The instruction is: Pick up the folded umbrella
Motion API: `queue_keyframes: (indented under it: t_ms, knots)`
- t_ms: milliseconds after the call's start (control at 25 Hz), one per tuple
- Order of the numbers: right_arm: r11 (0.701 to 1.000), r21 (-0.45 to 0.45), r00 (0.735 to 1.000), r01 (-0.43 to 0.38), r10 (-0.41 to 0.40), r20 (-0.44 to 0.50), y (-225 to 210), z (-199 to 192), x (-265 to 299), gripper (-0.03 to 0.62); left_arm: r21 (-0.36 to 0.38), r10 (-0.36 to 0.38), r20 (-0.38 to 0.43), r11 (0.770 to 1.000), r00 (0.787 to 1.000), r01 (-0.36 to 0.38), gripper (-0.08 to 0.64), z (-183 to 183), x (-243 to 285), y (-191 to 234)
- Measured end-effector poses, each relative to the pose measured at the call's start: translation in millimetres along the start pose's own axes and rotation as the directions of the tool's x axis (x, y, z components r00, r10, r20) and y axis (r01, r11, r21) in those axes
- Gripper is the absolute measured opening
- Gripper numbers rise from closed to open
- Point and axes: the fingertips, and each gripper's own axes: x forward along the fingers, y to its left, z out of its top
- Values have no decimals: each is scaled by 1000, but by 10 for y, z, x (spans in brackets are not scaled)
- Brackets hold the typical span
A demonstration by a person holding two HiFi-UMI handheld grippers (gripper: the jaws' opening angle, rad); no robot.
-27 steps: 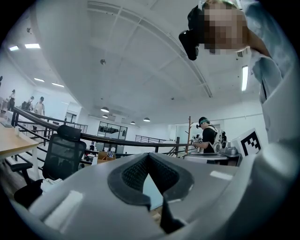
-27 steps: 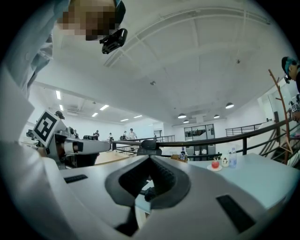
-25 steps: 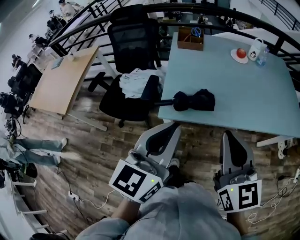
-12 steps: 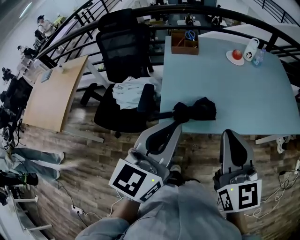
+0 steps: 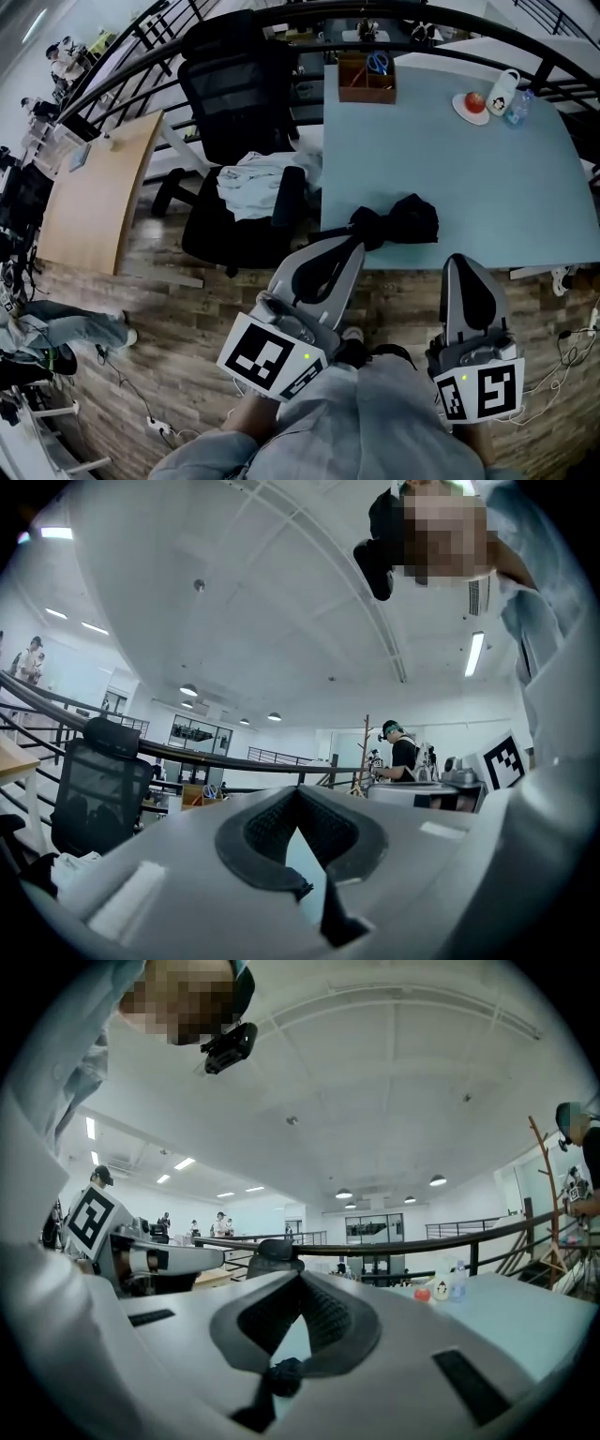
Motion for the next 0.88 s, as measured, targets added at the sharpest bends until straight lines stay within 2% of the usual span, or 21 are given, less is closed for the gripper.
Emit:
queue_keyframes:
  t_ms: [360,560,880]
  knots:
    - [998,6,998,58,-58,-16,-93,-6,-30,0,-14,-36,-17,999,999,36,5,-67,53,2]
    - [998,4,998,61,-61,-16,-152,1,-25,0,-9,-40,-27,999,999,40,5,-88,106,-8]
    - [1000,11,1000,9,-9,-11,-211,-8,169,0,2,22,-26,1000,999,-22,5,-66,197,86]
